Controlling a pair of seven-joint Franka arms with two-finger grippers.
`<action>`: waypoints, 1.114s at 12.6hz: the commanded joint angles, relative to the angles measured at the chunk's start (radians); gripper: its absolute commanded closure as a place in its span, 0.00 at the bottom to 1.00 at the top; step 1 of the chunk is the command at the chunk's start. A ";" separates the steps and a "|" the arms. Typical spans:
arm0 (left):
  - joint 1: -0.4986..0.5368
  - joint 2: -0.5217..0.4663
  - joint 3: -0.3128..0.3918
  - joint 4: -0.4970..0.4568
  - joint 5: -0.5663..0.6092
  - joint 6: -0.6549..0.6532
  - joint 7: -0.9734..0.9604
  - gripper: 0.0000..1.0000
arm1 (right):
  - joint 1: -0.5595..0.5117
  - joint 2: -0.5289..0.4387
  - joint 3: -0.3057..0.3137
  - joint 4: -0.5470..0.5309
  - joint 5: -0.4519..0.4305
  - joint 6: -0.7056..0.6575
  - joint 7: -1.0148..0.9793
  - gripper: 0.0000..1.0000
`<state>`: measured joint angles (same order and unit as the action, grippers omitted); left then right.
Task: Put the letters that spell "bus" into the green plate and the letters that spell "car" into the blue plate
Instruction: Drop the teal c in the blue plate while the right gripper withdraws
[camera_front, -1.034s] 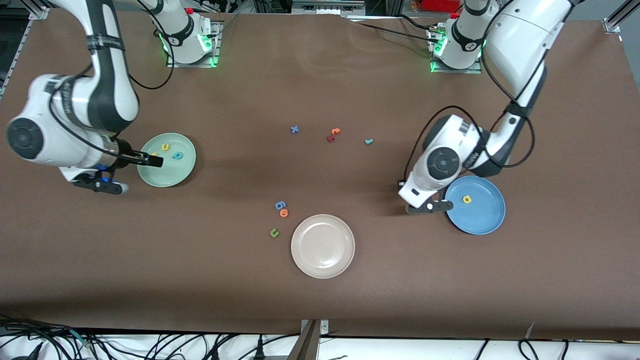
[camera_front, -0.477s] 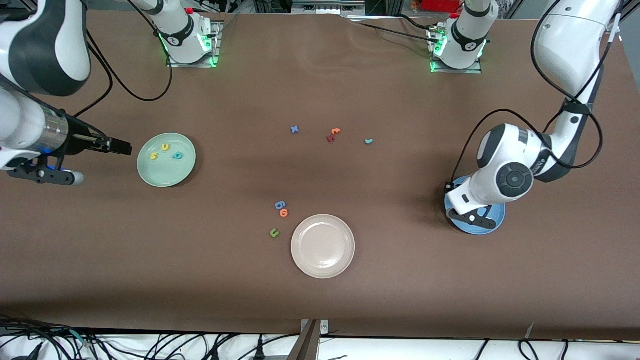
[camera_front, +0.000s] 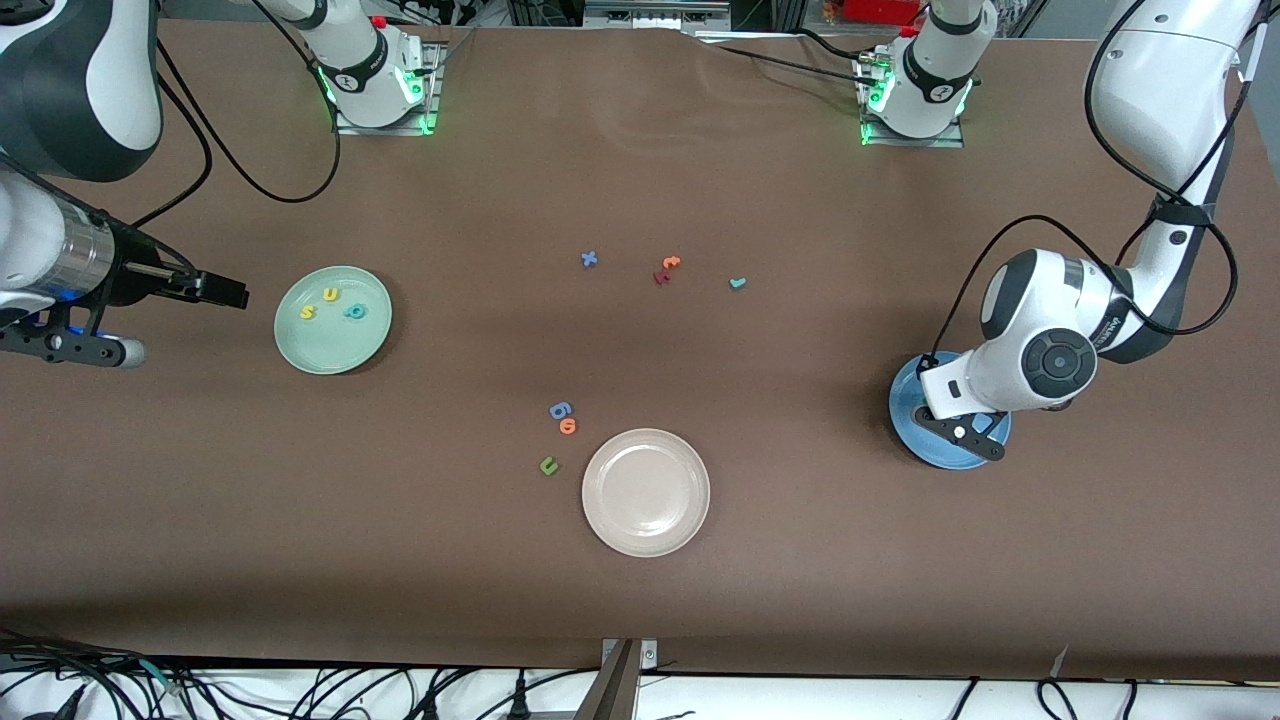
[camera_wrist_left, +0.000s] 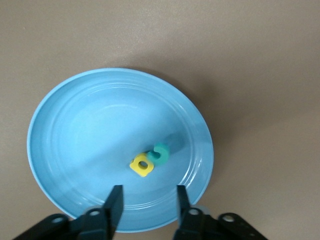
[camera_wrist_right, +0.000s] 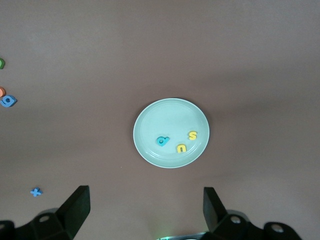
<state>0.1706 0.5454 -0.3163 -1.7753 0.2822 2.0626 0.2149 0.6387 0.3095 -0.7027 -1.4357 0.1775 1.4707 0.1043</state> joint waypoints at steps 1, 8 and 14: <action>0.009 -0.015 -0.015 -0.012 0.025 0.004 0.006 0.00 | -0.007 0.003 0.000 0.017 -0.013 -0.021 -0.012 0.00; -0.002 -0.138 -0.145 -0.239 -0.090 0.194 -0.326 0.00 | -0.508 -0.061 0.553 0.009 -0.164 -0.020 -0.011 0.00; -0.060 -0.186 -0.299 -0.437 -0.057 0.441 -0.819 0.00 | -0.637 -0.151 0.681 -0.136 -0.170 0.089 -0.011 0.01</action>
<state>0.1418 0.3995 -0.6012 -2.1727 0.2169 2.4819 -0.4864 0.0413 0.2209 -0.0740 -1.4851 0.0254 1.5115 0.1025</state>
